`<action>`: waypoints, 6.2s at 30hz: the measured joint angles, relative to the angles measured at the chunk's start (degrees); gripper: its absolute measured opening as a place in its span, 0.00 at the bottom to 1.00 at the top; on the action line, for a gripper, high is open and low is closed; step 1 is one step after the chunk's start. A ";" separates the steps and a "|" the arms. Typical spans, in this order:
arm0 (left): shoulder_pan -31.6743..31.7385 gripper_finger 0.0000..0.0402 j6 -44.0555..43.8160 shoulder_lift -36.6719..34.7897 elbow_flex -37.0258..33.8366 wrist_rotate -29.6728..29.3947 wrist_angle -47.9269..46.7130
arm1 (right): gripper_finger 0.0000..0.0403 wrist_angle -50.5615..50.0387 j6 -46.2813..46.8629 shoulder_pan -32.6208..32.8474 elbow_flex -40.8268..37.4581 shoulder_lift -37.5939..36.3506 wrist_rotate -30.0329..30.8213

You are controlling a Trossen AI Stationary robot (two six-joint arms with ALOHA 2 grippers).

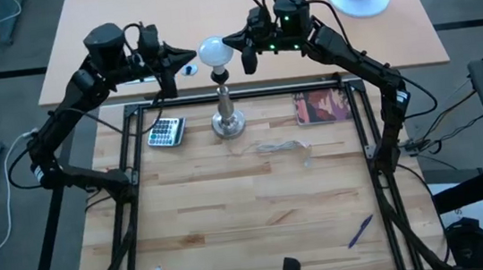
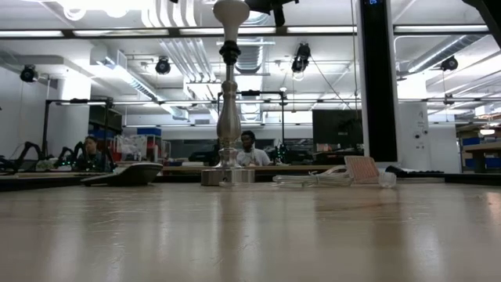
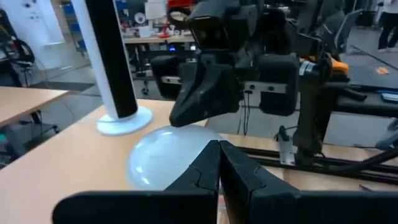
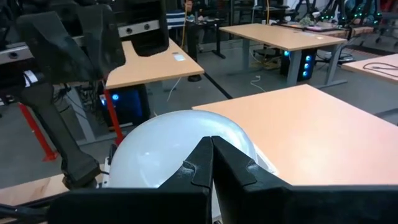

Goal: Screw lightbulb
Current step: Insert the lightbulb into the table lamp, then remove the lightbulb from the table lamp

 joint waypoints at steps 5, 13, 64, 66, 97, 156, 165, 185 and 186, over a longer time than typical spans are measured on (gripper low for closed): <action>-0.14 0.00 0.02 2.16 -0.22 -1.84 -2.61 | 0.00 -0.69 -0.09 0.04 0.19 0.54 0.00; -0.18 0.00 0.32 4.00 -0.02 -5.00 -3.92 | 0.00 -1.25 2.08 0.07 0.48 1.83 -3.02; 0.17 0.00 -0.35 2.21 0.00 -13.73 -1.34 | 0.00 -1.31 4.98 0.34 0.04 0.01 -3.93; 0.15 0.00 -0.33 1.68 0.04 -13.66 -1.24 | 0.00 -1.35 5.00 0.26 0.04 -0.08 -3.64; 0.06 0.00 0.61 0.43 -0.07 -19.69 0.68 | 0.00 -3.57 1.26 1.62 0.20 -3.77 -3.02; -1.30 0.00 -10.05 4.30 3.90 -3.69 2.18 | 0.00 -1.03 -2.48 0.63 1.84 0.00 4.35; -1.07 0.00 -4.67 4.55 4.28 -10.64 2.61 | 0.00 -0.51 -1.56 0.66 1.99 -0.11 4.04; 1.76 0.00 2.22 8.31 4.26 -6.30 2.22 | 0.00 -0.32 0.62 0.43 0.39 -0.09 0.48; 1.76 0.00 2.20 8.35 4.26 -6.00 1.91 | 0.00 -0.20 0.51 0.51 0.37 -0.09 0.43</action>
